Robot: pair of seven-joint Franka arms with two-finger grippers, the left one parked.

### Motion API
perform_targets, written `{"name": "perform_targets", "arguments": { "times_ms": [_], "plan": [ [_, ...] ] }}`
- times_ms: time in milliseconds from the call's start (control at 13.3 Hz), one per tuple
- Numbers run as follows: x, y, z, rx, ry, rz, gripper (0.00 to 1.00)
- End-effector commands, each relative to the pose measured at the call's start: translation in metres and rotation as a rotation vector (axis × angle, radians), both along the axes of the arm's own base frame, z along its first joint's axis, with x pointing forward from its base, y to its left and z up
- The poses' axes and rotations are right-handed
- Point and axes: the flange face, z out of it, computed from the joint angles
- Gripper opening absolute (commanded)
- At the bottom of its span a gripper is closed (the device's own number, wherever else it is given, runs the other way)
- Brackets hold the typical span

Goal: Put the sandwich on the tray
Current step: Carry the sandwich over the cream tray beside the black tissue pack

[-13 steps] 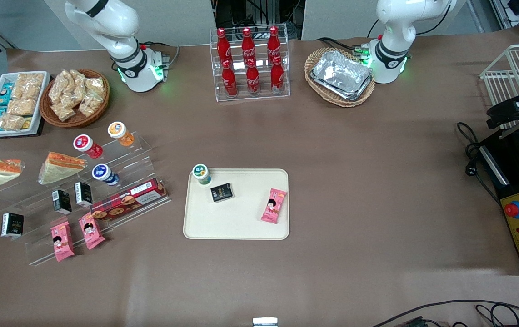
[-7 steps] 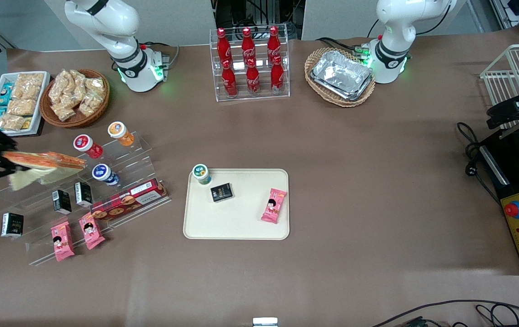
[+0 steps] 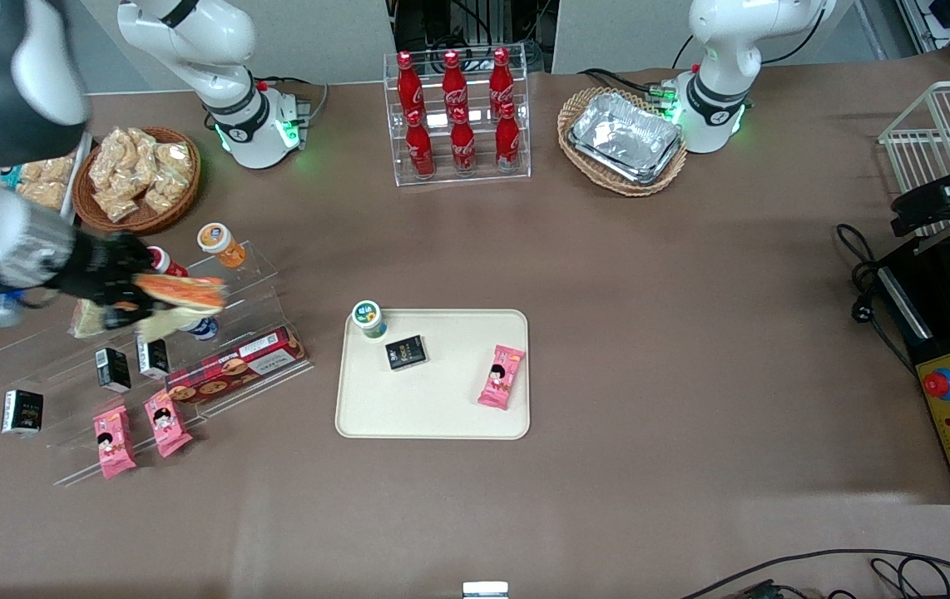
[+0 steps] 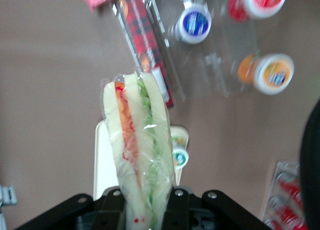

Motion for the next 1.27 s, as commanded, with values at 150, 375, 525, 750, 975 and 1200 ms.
{"name": "perform_targets", "arguments": {
  "times_ms": [150, 375, 525, 750, 975, 1200],
  "plan": [
    [0.011, 0.154, -0.042, 0.017, -0.075, -0.074, 0.23],
    [0.005, 0.219, -0.096, -0.058, -0.083, -0.077, 0.23],
    [0.006, 0.245, -0.126, -0.066, -0.100, -0.115, 0.23],
    [0.015, 0.273, -0.172, -0.036, -0.106, -0.138, 0.23],
    [0.037, 0.285, -0.213, -0.044, -0.123, -0.174, 0.23],
    [0.068, 0.286, -0.245, -0.027, -0.143, -0.254, 0.23]
  ]
}}
